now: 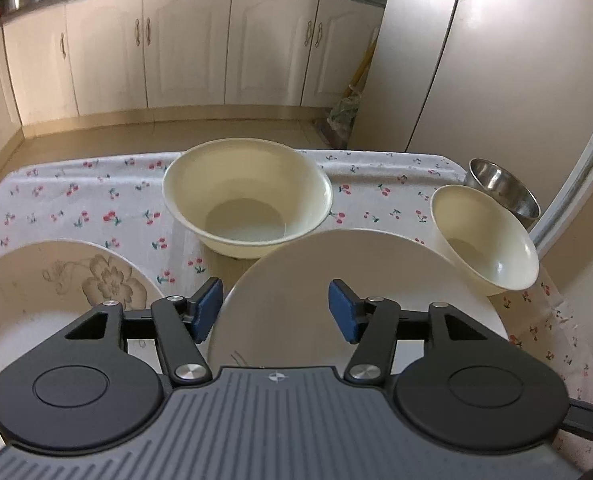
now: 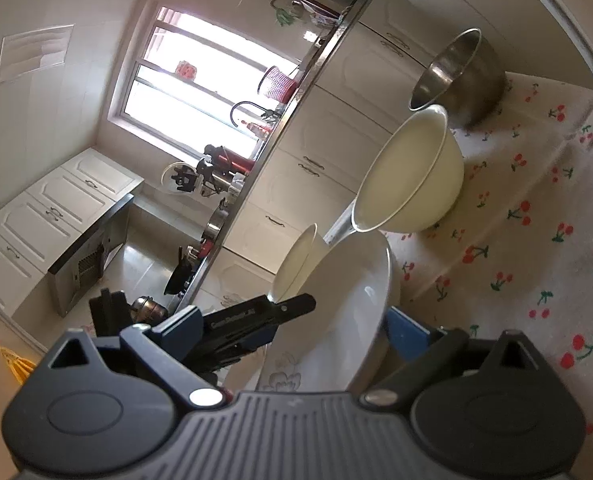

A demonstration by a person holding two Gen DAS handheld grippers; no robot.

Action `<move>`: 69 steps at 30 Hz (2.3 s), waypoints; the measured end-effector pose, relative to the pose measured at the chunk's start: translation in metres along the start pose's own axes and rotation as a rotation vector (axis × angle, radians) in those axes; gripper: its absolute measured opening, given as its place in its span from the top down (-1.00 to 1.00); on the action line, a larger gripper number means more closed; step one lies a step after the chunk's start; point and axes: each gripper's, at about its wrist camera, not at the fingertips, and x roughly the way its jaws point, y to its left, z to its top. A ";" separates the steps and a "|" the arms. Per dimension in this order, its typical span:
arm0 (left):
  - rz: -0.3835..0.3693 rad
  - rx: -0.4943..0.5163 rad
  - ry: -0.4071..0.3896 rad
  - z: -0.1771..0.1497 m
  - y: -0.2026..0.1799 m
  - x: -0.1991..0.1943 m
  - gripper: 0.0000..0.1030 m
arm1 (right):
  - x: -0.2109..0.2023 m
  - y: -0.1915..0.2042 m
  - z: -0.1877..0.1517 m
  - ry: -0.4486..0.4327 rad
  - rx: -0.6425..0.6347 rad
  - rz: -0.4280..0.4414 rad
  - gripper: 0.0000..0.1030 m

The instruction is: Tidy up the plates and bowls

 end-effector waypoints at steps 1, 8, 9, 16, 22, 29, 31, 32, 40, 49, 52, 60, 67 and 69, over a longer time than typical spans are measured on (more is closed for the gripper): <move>-0.004 -0.002 0.002 0.000 0.001 0.000 -0.32 | 0.000 0.000 0.000 0.000 0.000 0.001 -0.92; -0.012 -0.008 0.026 -0.004 -0.003 -0.007 -0.36 | -0.003 0.003 0.000 -0.003 -0.013 -0.016 -0.98; -0.012 -0.006 0.031 -0.006 -0.005 -0.008 -0.37 | -0.005 0.004 0.000 -0.004 -0.013 -0.020 -1.00; -0.026 -0.025 0.081 -0.021 -0.019 -0.025 -0.38 | -0.025 0.007 0.004 -0.030 -0.017 -0.041 -1.00; -0.065 -0.043 0.116 -0.040 -0.035 -0.046 -0.37 | -0.048 0.006 0.001 -0.043 -0.028 -0.072 -1.00; -0.069 -0.018 0.111 -0.058 -0.048 -0.066 -0.23 | -0.059 -0.004 0.004 -0.027 -0.024 -0.116 -0.75; -0.049 -0.018 0.105 -0.058 -0.048 -0.066 -0.14 | -0.055 -0.008 0.006 -0.009 -0.030 -0.158 -0.53; -0.045 -0.023 0.104 -0.058 -0.047 -0.066 -0.14 | -0.054 -0.012 0.005 -0.001 -0.022 -0.163 -0.48; -0.012 -0.017 0.116 -0.068 -0.048 -0.063 0.13 | -0.049 -0.014 -0.003 0.022 -0.074 -0.183 -0.42; -0.035 -0.065 0.125 -0.076 -0.048 -0.081 0.15 | -0.054 0.003 -0.011 0.020 -0.170 -0.214 -0.63; -0.049 -0.097 0.113 -0.078 -0.045 -0.093 0.17 | -0.058 0.010 -0.012 0.018 -0.201 -0.220 -0.60; -0.071 -0.129 0.058 -0.084 -0.045 -0.126 0.17 | -0.069 0.026 -0.021 0.012 -0.250 -0.230 -0.57; -0.083 -0.182 0.032 -0.090 -0.035 -0.154 0.18 | -0.075 0.045 -0.030 0.014 -0.277 -0.207 -0.56; -0.084 -0.193 0.018 -0.092 -0.031 -0.165 0.18 | -0.075 0.052 -0.032 0.015 -0.282 -0.196 -0.56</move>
